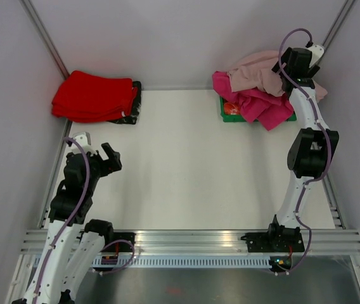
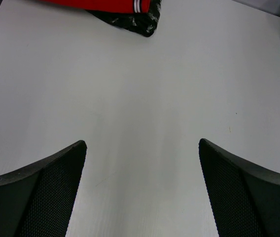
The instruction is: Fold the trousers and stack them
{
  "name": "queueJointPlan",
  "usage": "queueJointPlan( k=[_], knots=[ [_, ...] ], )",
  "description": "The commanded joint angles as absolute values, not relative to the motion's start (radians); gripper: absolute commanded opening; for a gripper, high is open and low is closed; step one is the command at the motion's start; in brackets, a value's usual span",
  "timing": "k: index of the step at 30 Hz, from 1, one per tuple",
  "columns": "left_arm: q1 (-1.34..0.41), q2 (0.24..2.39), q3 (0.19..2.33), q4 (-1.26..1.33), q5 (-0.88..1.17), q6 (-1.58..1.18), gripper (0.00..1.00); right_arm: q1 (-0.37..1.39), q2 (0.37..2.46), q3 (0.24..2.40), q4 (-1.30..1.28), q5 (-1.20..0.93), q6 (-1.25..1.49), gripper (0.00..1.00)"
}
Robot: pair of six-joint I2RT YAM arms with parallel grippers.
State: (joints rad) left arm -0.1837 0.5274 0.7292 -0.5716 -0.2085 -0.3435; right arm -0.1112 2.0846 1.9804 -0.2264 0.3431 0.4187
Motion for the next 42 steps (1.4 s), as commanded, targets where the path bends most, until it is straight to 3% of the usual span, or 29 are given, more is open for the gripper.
queueJointPlan(
  k=[1, 3, 4, 5, 6, 7, 9, 18, 26, 31, 42],
  knots=[
    [-0.187, 0.555, 0.726, -0.538, -0.235, -0.304, 1.00, -0.110, 2.121, 2.039, -0.273, 0.382, 0.437, 0.98],
    [-0.187, 0.561, 0.723, -0.535, -0.238, -0.301, 1.00, -0.112, 2.141, 2.040, -0.273, 0.377, 0.443, 0.97],
    [-0.187, 0.566, 0.723, -0.534, -0.238, -0.301, 1.00, -0.110, 2.148, 2.040, -0.270, 0.370, 0.445, 0.92],
    [-0.186, 0.568, 0.721, -0.534, -0.239, -0.299, 1.00, -0.110, 2.157, 2.040, -0.258, 0.341, 0.442, 0.80],
    [-0.186, 0.569, 0.721, -0.531, -0.239, -0.299, 1.00, -0.110, 2.161, 2.046, -0.255, 0.324, 0.439, 0.67],
    [-0.187, 0.574, 0.721, -0.531, -0.241, -0.299, 1.00, -0.112, 2.166, 2.052, -0.255, 0.308, 0.440, 0.34],
    [-0.187, 0.578, 0.721, -0.529, -0.239, -0.298, 1.00, -0.110, 2.163, 2.081, -0.252, 0.243, 0.434, 0.02],
    [-0.187, 0.577, 0.721, -0.518, -0.189, -0.288, 1.00, -0.094, 1.950, 2.172, -0.109, -0.115, 0.436, 0.00],
    [-0.186, 0.572, 0.726, -0.512, -0.155, -0.281, 1.00, 0.202, 1.694, 2.273, -0.219, -0.185, 0.236, 0.00],
    [-0.186, 0.552, 0.724, -0.511, -0.130, -0.285, 1.00, 0.426, 1.583, 2.226, -0.204, -0.264, 0.233, 0.00],
    [-0.187, 0.518, 0.738, -0.538, -0.270, -0.310, 1.00, 0.656, 1.522, 1.965, -0.245, -0.456, 0.278, 0.00]
  ],
)
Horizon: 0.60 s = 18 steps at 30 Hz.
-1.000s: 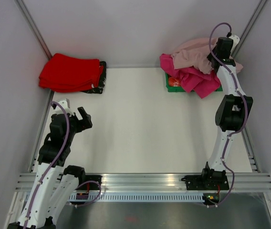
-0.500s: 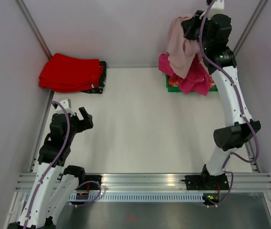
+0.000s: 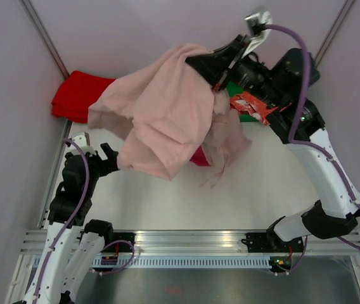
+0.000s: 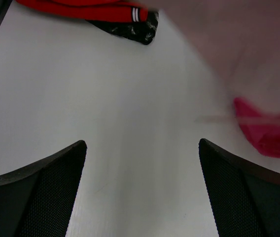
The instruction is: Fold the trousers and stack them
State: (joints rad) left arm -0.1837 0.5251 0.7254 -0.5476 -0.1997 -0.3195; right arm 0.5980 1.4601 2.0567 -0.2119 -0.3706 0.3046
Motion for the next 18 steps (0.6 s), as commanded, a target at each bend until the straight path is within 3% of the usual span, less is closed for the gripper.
queueJointPlan(
  k=[1, 8, 10, 18],
  knots=[
    [-0.187, 0.515, 0.739, -0.549, -0.284, -0.319, 1.00, 0.699, 1.528, 1.945, -0.265, -0.443, 0.253, 0.00],
    [-0.186, 0.506, 0.759, -0.632, -0.494, -0.383, 1.00, 0.764, 1.508, 1.575, -0.308, -0.352, 0.301, 0.00],
    [-0.186, 0.502, 0.765, -0.650, -0.541, -0.405, 1.00, 0.764, 1.491, 1.485, -0.319, -0.220, 0.304, 0.00],
    [-0.186, 0.491, 0.747, -0.603, -0.444, -0.374, 1.00, 0.850, 1.568, 1.203, -0.272, -0.244, 0.389, 0.00]
  ],
)
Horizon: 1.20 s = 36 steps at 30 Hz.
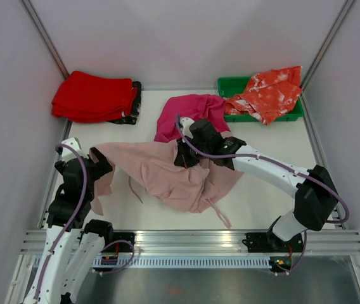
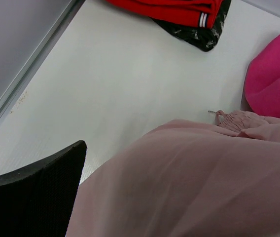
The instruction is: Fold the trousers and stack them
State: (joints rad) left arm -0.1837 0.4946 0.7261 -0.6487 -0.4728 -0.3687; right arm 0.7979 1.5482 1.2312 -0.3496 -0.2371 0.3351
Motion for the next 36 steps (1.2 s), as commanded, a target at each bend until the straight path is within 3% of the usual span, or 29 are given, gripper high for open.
queueJointPlan(
  k=[1, 3, 5, 7, 8, 9, 11, 17, 22, 29, 36],
  knots=[
    [-0.186, 0.495, 0.749, -0.600, -0.428, -0.364, 1.00, 0.879, 1.597, 1.204, -0.261, -0.274, 0.397, 0.00],
    [-0.186, 0.495, 0.756, -0.601, -0.417, -0.361, 1.00, 0.909, 1.620, 1.221, -0.227, -0.285, 0.402, 0.01],
    [-0.184, 0.476, 0.755, -0.604, -0.436, -0.368, 1.00, 0.949, 1.650, 1.270, -0.274, -0.267, 0.371, 0.08],
    [-0.186, 0.454, 0.758, -0.630, -0.506, -0.397, 1.00, 0.953, 1.664, 1.293, -0.342, -0.229, 0.336, 0.30],
    [-0.186, 0.442, 0.761, -0.640, -0.532, -0.409, 1.00, 0.954, 1.664, 1.320, -0.372, -0.198, 0.318, 0.44],
    [-0.186, 0.419, 0.771, -0.658, -0.578, -0.434, 1.00, 0.953, 1.664, 1.337, -0.400, -0.154, 0.302, 0.65],
    [-0.186, 0.397, 0.788, -0.719, -0.589, -0.523, 1.00, 0.937, 1.660, 1.400, -0.472, -0.052, 0.279, 0.87],
    [-0.186, 0.415, 0.853, -0.837, -0.472, -0.569, 1.00, 0.793, 1.660, 1.687, -0.620, -0.057, 0.293, 0.89],
    [-0.186, 0.596, 0.891, -0.927, -0.436, -0.608, 1.00, 0.729, 1.673, 1.701, -0.462, 0.191, 0.321, 0.94],
    [-0.186, 0.608, 0.835, -0.737, -0.143, -0.543, 1.00, 0.719, 1.946, 1.758, -0.492, 0.336, 0.388, 0.98],
    [-0.187, 0.635, 0.830, -0.721, -0.115, -0.494, 1.00, 0.710, 2.167, 1.767, -0.440, 0.253, 0.459, 0.98]
  ],
)
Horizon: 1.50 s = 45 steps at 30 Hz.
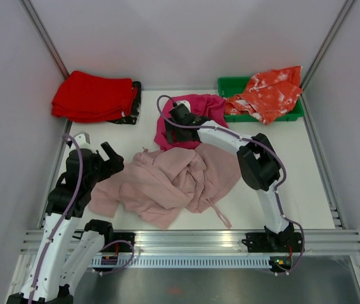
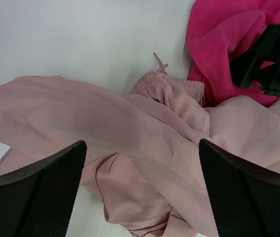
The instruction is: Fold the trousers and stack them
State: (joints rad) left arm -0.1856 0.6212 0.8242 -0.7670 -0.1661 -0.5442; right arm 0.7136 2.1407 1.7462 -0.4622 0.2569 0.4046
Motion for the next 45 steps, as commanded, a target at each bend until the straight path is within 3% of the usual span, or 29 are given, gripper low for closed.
queueJointPlan(
  k=[1, 5, 7, 8, 10, 11, 12, 19, 31, 39, 45],
  knots=[
    [-0.187, 0.637, 0.830, -0.722, -0.120, -0.489, 1.00, 0.710, 2.184, 1.782, -0.436, 0.252, 0.474, 0.98],
    [-0.187, 0.630, 0.819, -0.732, -0.135, -0.485, 1.00, 0.709, 2.252, 1.801, -0.410, 0.236, 0.486, 0.97],
    [-0.186, 0.629, 0.816, -0.733, -0.137, -0.485, 1.00, 0.706, 2.281, 1.801, -0.396, 0.242, 0.486, 0.88],
    [-0.186, 0.629, 0.813, -0.735, -0.137, -0.486, 1.00, 0.703, 2.290, 1.796, -0.387, 0.241, 0.480, 0.68],
    [-0.186, 0.629, 0.811, -0.735, -0.137, -0.488, 1.00, 0.689, 2.304, 1.795, -0.362, 0.241, 0.469, 0.41],
    [-0.186, 0.632, 0.811, -0.732, -0.137, -0.486, 1.00, 0.681, 2.307, 1.799, -0.359, 0.241, 0.460, 0.07],
    [-0.186, 0.632, 0.811, -0.730, -0.138, -0.485, 1.00, 0.661, 2.310, 1.812, -0.362, 0.242, 0.456, 0.00],
    [-0.186, 0.649, 0.807, -0.698, -0.129, -0.469, 1.00, 0.569, 2.192, 1.999, -0.307, 0.248, 0.353, 0.00],
    [-0.187, 0.681, 0.813, -0.649, -0.087, -0.480, 1.00, 0.292, 2.121, 2.402, -0.103, 0.528, 0.278, 0.00],
    [-0.186, 0.689, 0.804, -0.631, -0.089, -0.522, 1.00, 0.040, 2.117, 2.393, 0.027, 0.632, 0.249, 0.00],
    [-0.186, 0.733, 0.808, -0.601, -0.087, -0.540, 1.00, 0.008, 2.230, 2.361, -0.032, 0.410, 0.241, 0.00]
  ],
)
